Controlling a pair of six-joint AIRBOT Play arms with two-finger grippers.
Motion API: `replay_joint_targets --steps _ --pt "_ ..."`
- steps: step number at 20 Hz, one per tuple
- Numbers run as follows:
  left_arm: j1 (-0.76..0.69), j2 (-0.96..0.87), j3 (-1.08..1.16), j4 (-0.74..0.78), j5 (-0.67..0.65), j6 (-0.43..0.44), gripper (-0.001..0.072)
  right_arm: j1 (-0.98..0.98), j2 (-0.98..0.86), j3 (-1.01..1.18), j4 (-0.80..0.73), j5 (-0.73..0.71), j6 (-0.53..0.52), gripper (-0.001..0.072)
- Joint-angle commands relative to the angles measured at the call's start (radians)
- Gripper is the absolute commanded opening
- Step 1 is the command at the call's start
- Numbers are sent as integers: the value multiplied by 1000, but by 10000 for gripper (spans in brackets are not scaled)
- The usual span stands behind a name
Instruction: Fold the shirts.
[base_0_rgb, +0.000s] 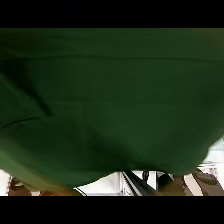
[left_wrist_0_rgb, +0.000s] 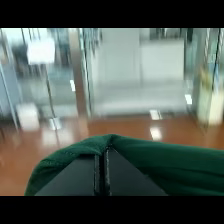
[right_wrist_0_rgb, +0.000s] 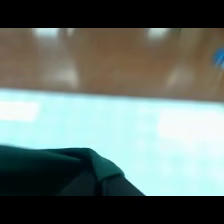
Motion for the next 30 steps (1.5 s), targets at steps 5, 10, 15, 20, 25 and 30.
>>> replay_joint_targets --steps 5,10,15,20,25,30 --pt "-12 -288 -372 -229 41 54 18 2 -135 -540 154 -292 -93 20" --pt "-146 -672 -385 -230 293 60 18 2 -548 -521 320 -518 -186 20" --pt "-263 -1040 -166 -231 381 31 18 2 -947 -238 408 -507 -158 20" --pt "-287 -1194 -37 -230 377 -32 18 2 -1101 -98 418 -464 -81 20" --pt "-217 -1192 25 -226 85 63 19 -40 -1079 -98 410 -279 -140 20" --pt "-186 -1231 -1 -66 -248 146 18 -22 -1073 -141 213 -73 -169 20"
